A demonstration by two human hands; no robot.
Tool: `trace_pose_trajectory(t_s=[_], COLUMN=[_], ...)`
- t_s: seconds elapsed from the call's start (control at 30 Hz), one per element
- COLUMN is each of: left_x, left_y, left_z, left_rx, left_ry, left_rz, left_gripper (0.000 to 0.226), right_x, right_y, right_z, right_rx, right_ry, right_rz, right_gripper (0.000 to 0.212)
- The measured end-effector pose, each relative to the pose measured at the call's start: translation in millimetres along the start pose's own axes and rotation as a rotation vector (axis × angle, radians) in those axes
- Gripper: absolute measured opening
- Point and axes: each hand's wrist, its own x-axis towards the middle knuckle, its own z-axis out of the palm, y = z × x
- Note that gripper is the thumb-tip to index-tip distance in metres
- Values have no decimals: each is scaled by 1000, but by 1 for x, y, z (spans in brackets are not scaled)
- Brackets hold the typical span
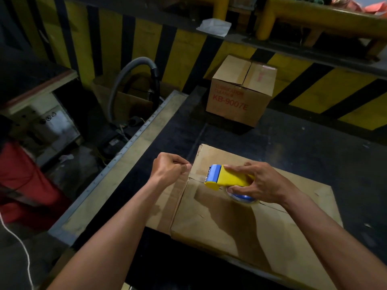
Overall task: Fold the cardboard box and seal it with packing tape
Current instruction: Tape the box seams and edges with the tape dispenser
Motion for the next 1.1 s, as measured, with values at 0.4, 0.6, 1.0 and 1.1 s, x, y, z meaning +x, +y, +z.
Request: trace_pose_trajectory(t_s=[0.4, 0.6, 1.0, 1.1], left_x=[1, 3, -1, -2], left_y=[-20, -21, -23, -23], left_z=[-6, 2, 6, 9], left_rx=[-106, -139, -185, -183], left_ry=[-54, -61, -118, -121], left_rz=[-154, -178, -152, -158], left_gripper=[5, 3, 3, 3], right_x=[-7, -9, -17, -18], right_y=[18, 24, 34, 36], right_z=[4, 1, 3, 3], right_rx=[-17, -9, 26, 31], right_ry=[-46, -19, -15, -11], right_rz=[-8, -1, -23, -25], right_gripper=[87, 81, 81, 81])
